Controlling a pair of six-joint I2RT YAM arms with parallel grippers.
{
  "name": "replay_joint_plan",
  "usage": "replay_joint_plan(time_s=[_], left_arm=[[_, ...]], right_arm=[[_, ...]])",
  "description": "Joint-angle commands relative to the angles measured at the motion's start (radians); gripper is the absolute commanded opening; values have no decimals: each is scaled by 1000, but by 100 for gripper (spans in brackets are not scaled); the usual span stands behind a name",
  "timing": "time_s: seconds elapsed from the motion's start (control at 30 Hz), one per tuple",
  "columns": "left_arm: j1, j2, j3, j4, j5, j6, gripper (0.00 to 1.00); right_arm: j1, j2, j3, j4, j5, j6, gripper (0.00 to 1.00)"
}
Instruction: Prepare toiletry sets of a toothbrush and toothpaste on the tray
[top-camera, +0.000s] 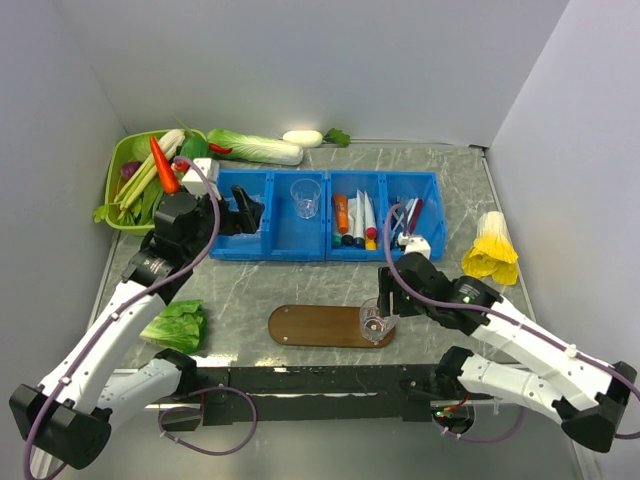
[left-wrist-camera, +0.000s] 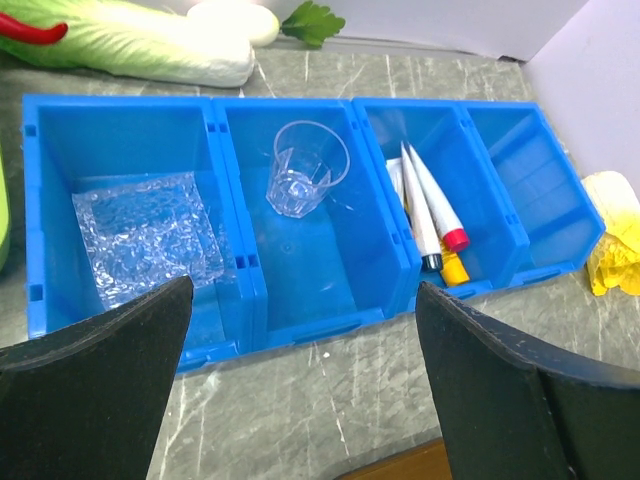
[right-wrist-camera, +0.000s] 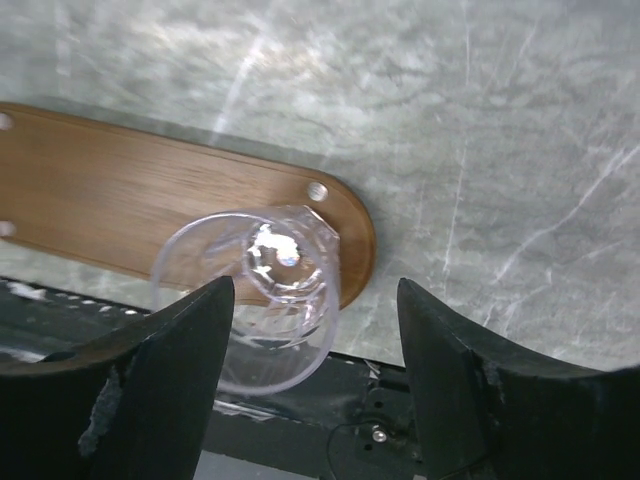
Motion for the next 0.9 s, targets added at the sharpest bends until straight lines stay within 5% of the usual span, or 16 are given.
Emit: replay_joint_plan(time_s=[0.0, 0.87], left_arm=[[16, 66, 7, 13, 13, -34, 99], [62, 677, 320, -149, -290, -87, 51]], right_arm=[[9, -68, 85, 20, 7, -37, 74], [6, -245, 10, 95, 39, -33, 69]])
